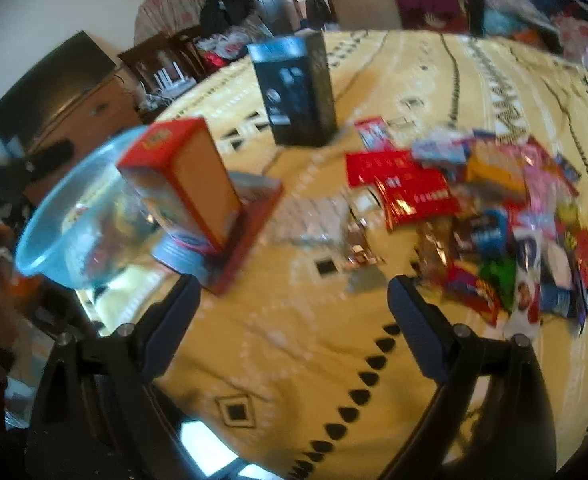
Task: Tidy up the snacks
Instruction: 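Move both open tools from the bowl over to the snack pile, then grasp the white packet with the right tool while the left tool grasps the red-white-blue bar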
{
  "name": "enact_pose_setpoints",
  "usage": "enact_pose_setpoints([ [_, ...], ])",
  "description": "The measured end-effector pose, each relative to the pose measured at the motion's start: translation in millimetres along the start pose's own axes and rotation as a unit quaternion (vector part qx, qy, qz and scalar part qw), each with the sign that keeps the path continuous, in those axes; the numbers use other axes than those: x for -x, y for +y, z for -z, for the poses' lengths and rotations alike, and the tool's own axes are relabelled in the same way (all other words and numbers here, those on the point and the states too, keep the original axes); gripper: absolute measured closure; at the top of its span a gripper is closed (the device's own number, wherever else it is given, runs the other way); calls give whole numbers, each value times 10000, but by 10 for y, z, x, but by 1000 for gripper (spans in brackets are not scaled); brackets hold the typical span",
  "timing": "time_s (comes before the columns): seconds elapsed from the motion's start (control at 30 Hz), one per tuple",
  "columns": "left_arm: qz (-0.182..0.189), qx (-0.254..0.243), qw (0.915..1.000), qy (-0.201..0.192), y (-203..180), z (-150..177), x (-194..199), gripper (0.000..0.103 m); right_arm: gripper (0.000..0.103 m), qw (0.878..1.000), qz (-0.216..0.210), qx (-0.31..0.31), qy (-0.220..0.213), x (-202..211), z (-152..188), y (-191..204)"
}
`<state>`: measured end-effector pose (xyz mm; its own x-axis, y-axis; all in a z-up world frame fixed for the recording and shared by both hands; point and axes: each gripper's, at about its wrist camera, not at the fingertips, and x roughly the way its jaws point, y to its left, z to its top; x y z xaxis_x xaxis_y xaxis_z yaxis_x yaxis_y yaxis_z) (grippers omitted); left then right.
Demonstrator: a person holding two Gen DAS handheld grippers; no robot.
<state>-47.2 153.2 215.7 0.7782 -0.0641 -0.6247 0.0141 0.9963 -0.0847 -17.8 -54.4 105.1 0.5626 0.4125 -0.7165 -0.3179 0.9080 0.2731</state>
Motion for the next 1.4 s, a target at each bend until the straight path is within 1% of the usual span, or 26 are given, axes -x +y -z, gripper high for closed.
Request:
enact_pose_setpoints([
  [0.1,358,-302,9989,39,-245,96,-44,23,26,9999,3,-64,122,-64,119,-162],
  [0.17,575,-565,9967,117,-445,186,-102,23,44,9997,55,-158,170,-94,173,-293],
  [0.23,758,-835,9933,244,-653,296,-182,23,50,9994,157,-278,161,-88,191,-451],
  [0.33,1074,-1093,9867,536,-931,472,-340,23,50,9975,411,-576,40,-21,131,-846],
  [0.43,1211,-1198,9820,813,-1105,590,-492,23,50,9934,761,-847,-148,86,20,-1291],
  [0.5,1293,-1230,9794,942,-1175,632,-585,23,50,9882,1057,-1065,-293,190,-55,-1677],
  [0.57,1322,-1239,9780,1036,-1235,648,-684,23,50,9794,1380,-1419,-408,310,-124,-2173],
  [0.6,1333,-1226,9776,1069,-1243,644,-724,23,49,9749,1464,-1615,-448,349,-135,-2377],
  [0.67,1353,-1173,9770,1155,-1253,638,-801,23,49,9662,1533,-2039,-382,374,-119,-2807],
  [0.73,1358,-1152,9766,1204,-1255,640,-850,23,49,9592,1570,-2335,-273,324,-68,-3089],
  [0.77,1353,-1153,9764,1223,-1267,637,-875,23,49,9563,1455,-2530,-164,254,-20,-3258],
  [0.83,1347,-1141,9760,1275,-1294,633,-929,23,48,9548,1234,-2705,-19,121,37,-3388],
  [0.9,1334,-1114,9758,1327,-1318,625,-973,23,48,9567,1031,-2718,123,-15,64,-3381],
  [0.93,1329,-1114,9758,1333,-1332,622,-980,23,46,9581,883,-2719,189,-89,81,-3312],
  [0.97,1325,-1124,9757,1333,-1343,616,-988,23,41,9605,819,-2652,216,-121,78,-3230],
  [1.03,1309,-1135,9756,1347,-1376,608,-1001,23,38,9672,639,-2453,177,-157,64,-2994],
  [1.07,1321,-1116,9753,1371,-1391,604,-1014,23,37,9689,484,-2421,175,-169,72,-2874],
  [1.13,1318,-1093,9754,1389,-1413,598,-1025,23,37,9742,255,-2238,163,-158,78,-2642],
  [1.17,1309,-1084,9757,1385,-1420,594,-1020,23,37,9784,161,-2056,158,-142,55,-2479],
  [1.23,1305,-1036,9760,1402,-1417,589,-1014,23,38,9845,-273,-1720,210,-134,12,-2182],
  [1.3,1289,-964,9765,1434,-1401,581,-1007,23,38,9906,-607,-1155,412,-134,1,-1773],
  [1.37,1270,-948,9771,1418,-1387,578,-979,23,38,9931,-772,-732,502,-53,28,-1488],
  [1.4,1264,-958,9774,1400,-1380,578,-960,23,38,9935,-867,-623,401,66,42,-1398],
])
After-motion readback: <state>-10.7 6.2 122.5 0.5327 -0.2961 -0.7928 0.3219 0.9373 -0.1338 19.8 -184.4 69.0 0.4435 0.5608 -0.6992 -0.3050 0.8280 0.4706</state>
